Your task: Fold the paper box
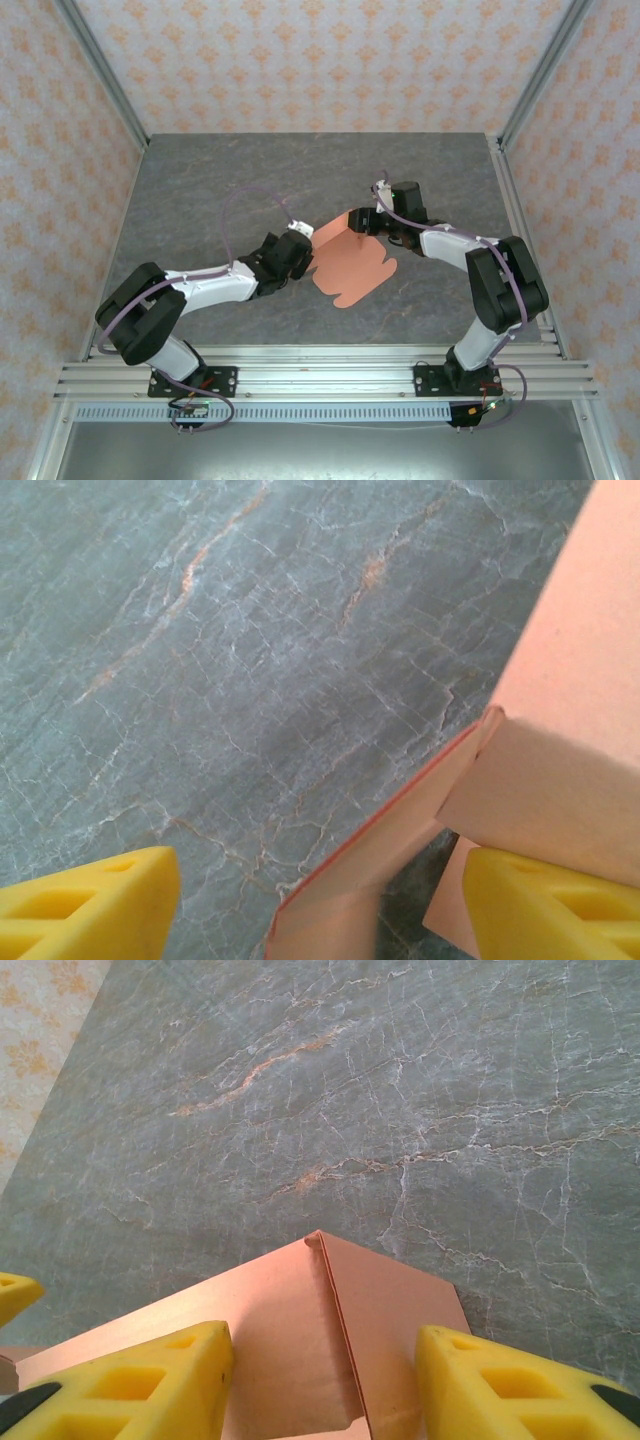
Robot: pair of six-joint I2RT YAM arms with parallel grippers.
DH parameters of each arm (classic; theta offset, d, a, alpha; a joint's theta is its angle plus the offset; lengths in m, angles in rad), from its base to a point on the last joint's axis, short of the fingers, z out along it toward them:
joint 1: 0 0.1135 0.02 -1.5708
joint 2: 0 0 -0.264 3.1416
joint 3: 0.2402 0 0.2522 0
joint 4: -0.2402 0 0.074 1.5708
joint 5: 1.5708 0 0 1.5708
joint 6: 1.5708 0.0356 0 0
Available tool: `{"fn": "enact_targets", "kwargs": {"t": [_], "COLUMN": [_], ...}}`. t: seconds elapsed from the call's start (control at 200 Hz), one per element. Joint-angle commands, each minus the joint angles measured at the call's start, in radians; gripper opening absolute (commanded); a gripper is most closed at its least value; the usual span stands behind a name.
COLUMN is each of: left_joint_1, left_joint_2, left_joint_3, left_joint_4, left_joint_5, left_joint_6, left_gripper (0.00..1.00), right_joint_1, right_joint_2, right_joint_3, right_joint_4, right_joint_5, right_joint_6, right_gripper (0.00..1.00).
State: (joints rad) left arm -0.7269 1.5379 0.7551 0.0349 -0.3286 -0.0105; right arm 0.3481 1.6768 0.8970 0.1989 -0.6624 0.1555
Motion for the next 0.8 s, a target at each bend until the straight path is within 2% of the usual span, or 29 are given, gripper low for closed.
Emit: {"fn": "enact_targets", "kwargs": {"t": [0.0,0.255,0.52,0.641,0.796], "left_joint_1": [-0.009,-0.018,-0.020,-0.021,-0.022], "left_joint_2": [0.019,0.062,0.005,-0.075,-0.253], "left_joint_3": [0.055,0.102,0.058,0.019,-0.060], "left_joint_4": [0.032,0.034,0.003,-0.078,-0.179], "left_joint_5": [-0.058,-0.056,-0.055,0.003,0.042], "left_joint_6": [-0.028,-0.039,-0.088,-0.188,-0.416], "left_gripper": [0.75,0.74,0.75,0.77,0.83], "right_joint_1": [0.013,0.014,0.014,0.015,0.015], "right_joint_2": [0.030,0.035,0.041,0.042,0.044], "right_joint_3": [0.000,0.002,0.002,0.002,0.004], "right_joint_4": [-0.069,-0.068,-0.067,-0.067,-0.065], "right_joint_5": [-0.002,-0.008,0.013,0.018,0.019], "right_joint_6": [-0.021,-0.020,-0.014,-0.013,-0.013], "right_gripper": [0.51,0.51,0.50,0.51,0.51]}}
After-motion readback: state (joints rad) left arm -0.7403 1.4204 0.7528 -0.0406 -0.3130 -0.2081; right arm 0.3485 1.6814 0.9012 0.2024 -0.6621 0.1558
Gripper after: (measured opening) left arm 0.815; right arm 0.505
